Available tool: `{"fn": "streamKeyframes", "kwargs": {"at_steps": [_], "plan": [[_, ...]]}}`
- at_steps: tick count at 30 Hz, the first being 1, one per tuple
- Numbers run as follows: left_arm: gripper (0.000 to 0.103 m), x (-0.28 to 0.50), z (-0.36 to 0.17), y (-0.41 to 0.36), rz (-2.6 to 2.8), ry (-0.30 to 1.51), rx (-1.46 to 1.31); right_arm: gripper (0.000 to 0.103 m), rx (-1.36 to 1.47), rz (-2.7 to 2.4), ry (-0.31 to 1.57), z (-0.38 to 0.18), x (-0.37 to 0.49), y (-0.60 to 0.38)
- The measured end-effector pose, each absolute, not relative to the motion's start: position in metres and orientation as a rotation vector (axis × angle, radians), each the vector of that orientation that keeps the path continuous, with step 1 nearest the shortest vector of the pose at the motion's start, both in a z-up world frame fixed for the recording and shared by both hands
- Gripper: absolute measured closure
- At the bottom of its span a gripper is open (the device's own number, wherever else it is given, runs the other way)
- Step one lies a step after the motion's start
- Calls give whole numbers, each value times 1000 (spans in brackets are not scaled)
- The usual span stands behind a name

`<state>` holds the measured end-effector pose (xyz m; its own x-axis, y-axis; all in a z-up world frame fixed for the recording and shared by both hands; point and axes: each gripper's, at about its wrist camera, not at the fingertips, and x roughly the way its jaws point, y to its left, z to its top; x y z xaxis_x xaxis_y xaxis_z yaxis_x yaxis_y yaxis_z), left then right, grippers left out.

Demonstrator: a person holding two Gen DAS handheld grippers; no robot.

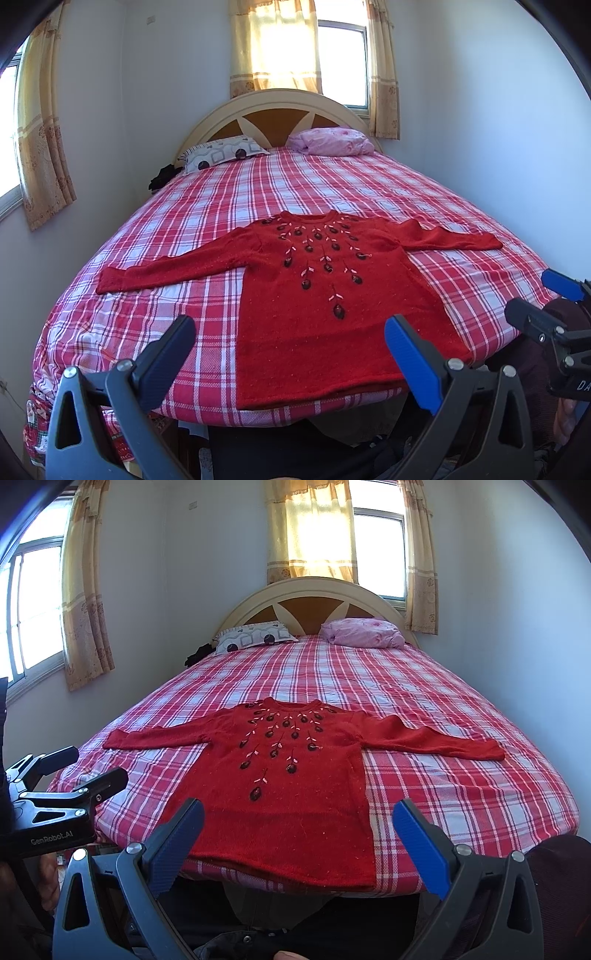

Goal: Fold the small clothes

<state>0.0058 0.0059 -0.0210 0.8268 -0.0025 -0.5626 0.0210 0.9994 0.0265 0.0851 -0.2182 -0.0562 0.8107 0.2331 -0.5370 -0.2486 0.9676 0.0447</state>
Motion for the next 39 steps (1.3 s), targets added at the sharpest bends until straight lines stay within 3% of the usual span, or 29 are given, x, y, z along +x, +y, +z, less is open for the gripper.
{"fn": "streamKeyframes", "kwargs": {"at_steps": [20, 24, 29, 36, 39], "plan": [[0, 124, -100, 6, 44, 784, 87, 2, 137, 114, 725, -156, 244, -345], [0, 160, -107, 5, 42, 790, 145, 14, 188, 30, 748, -166, 272, -393], [0, 212, -120, 14, 77, 802, 178, 16, 303, -88, 769, -174, 311, -465], [0, 273, -143, 25, 135, 816, 157, 26, 435, -239, 780, -182, 361, -548], [0, 289, -152, 30, 142, 841, 131, 39, 500, -273, 796, -189, 378, -576]]}}
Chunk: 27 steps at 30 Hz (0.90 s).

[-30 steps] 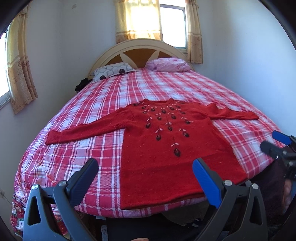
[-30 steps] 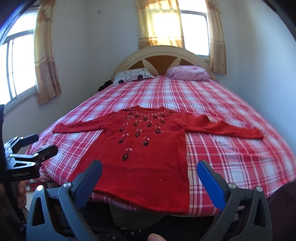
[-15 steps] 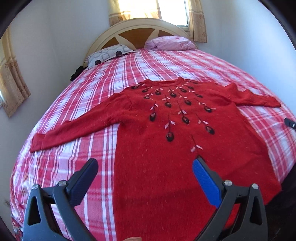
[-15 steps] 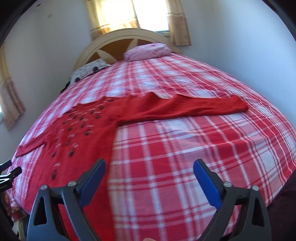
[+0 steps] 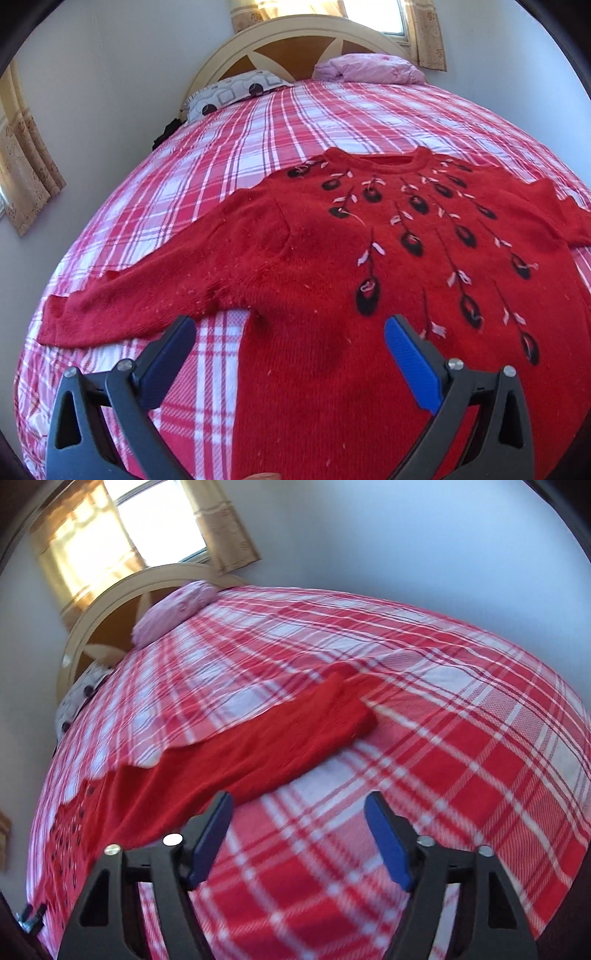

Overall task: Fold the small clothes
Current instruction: 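Grasp the red sweater's sleeve cuff with the right gripper and lift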

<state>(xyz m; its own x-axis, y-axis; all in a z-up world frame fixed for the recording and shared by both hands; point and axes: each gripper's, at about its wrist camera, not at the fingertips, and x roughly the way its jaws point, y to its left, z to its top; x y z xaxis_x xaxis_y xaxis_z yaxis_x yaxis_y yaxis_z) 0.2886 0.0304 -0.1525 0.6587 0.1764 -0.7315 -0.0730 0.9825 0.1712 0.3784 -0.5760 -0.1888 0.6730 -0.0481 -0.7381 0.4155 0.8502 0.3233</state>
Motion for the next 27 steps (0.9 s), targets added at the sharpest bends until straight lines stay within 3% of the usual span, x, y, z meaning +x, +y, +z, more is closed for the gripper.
{"fn": "streamKeyframes", "kwargs": {"at_steps": [13, 14, 16, 19, 27], "plan": [[0, 314, -180, 42, 142, 913, 58, 49, 611, -342, 804, -212, 432, -621], [0, 314, -181, 41, 141, 912, 59, 54, 612, -343, 804, -213, 437, -622], [0, 314, -182, 40, 138, 909, 59, 75, 624, -342, 811, -215, 442, -623], [0, 315, -182, 43, 132, 909, 42, 88, 636, -341, 819, -215, 445, -622], [0, 314, -184, 43, 134, 902, 39, 89, 574, -242, 783, -186, 456, -570]]}}
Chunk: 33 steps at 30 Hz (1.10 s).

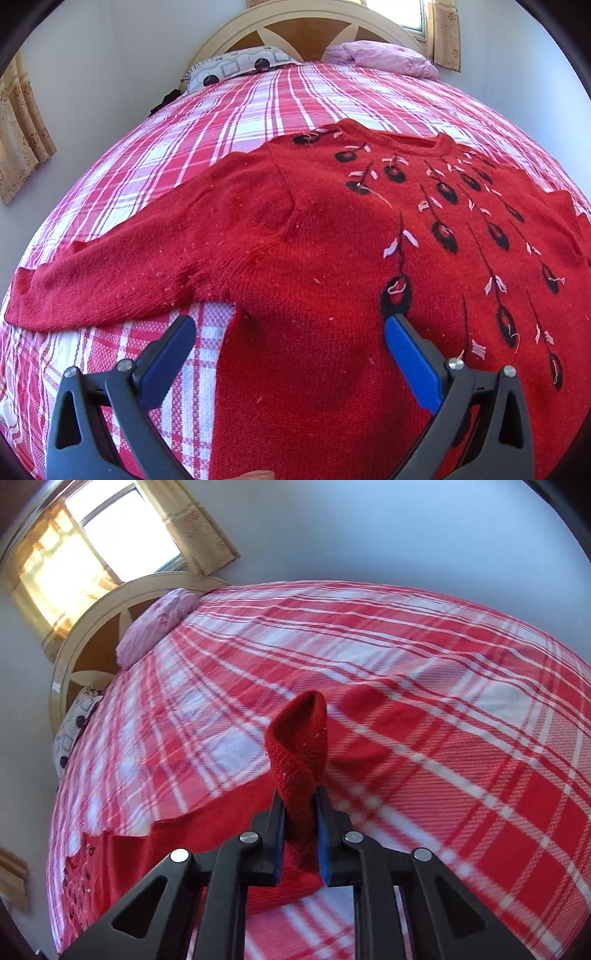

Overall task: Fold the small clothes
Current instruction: 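Grasp the red sweater's sleeve cuff with the right gripper and lift, then fold the held sleeve across the sweater body and open the right gripper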

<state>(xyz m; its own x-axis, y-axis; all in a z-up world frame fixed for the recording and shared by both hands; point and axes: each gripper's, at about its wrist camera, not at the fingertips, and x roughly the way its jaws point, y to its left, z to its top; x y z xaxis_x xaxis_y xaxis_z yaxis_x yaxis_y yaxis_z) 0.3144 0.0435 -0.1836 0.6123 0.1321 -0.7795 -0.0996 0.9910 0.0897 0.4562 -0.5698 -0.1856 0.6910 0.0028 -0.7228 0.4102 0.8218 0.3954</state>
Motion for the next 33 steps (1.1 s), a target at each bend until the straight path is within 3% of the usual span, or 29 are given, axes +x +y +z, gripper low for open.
{"fn": "streamKeyframes", "kwargs": {"at_steps": [15, 33], "plan": [[0, 317, -190, 52, 88, 943, -60, 89, 384, 115, 735, -114, 480, -393], [0, 316, -191, 59, 65, 946, -100, 89, 142, 384, 813, -153, 481, -195]]}}
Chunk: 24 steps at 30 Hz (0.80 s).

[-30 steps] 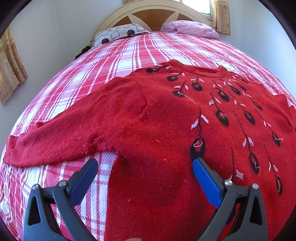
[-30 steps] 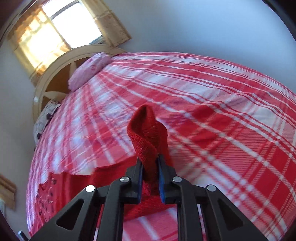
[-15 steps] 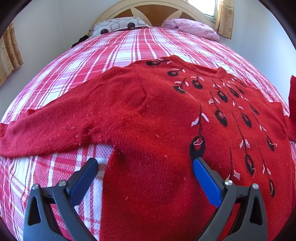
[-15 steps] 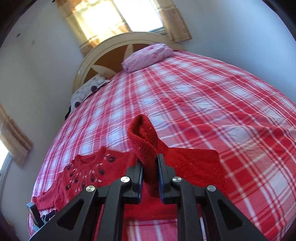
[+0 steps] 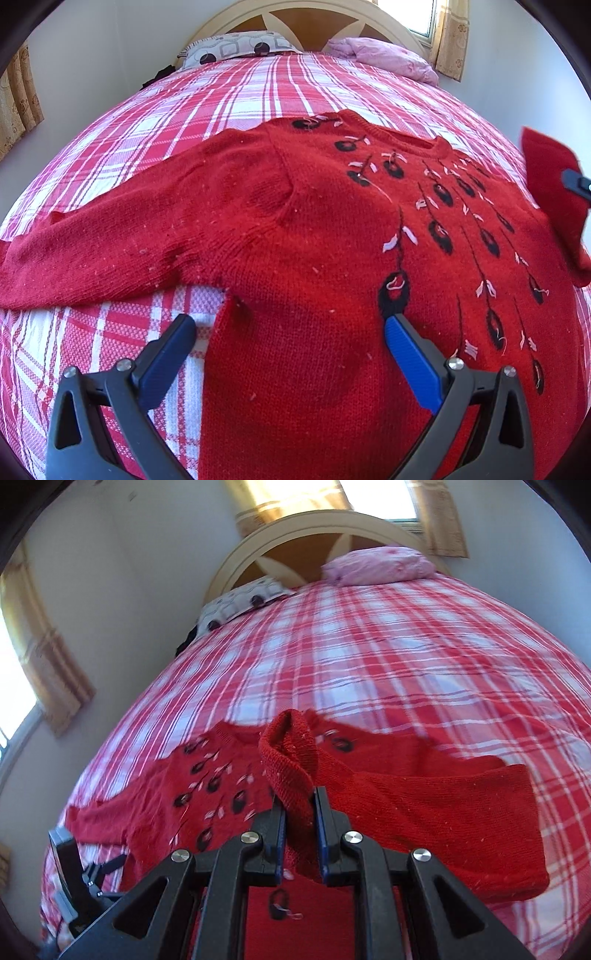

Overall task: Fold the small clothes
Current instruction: 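Fold the held sleeve across the sweater body and open the right gripper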

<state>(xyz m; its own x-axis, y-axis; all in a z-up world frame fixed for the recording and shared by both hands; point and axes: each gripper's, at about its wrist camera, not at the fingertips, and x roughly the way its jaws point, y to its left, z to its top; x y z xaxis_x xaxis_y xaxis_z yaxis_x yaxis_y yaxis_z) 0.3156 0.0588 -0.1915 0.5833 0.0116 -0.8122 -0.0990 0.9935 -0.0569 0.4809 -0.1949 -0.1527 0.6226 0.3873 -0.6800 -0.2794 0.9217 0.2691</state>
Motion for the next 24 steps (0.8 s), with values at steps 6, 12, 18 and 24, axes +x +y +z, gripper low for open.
{"fn": "streamKeyframes", "kwargs": {"at_steps": [6, 12, 18, 24], "plan": [[0, 315, -191, 59, 61, 945, -103, 81, 0, 432, 890, -198, 485, -159], [0, 311, -179, 59, -3, 943, -108, 47, 36, 507, 883, -192, 449, -202], [0, 309, -137, 16, -141, 881, -109, 42, -70, 362, 798, -182, 396, -275], [20, 357, -145, -52, -320, 983, -139, 42, 7, 248, 727, -192, 367, -326]]}}
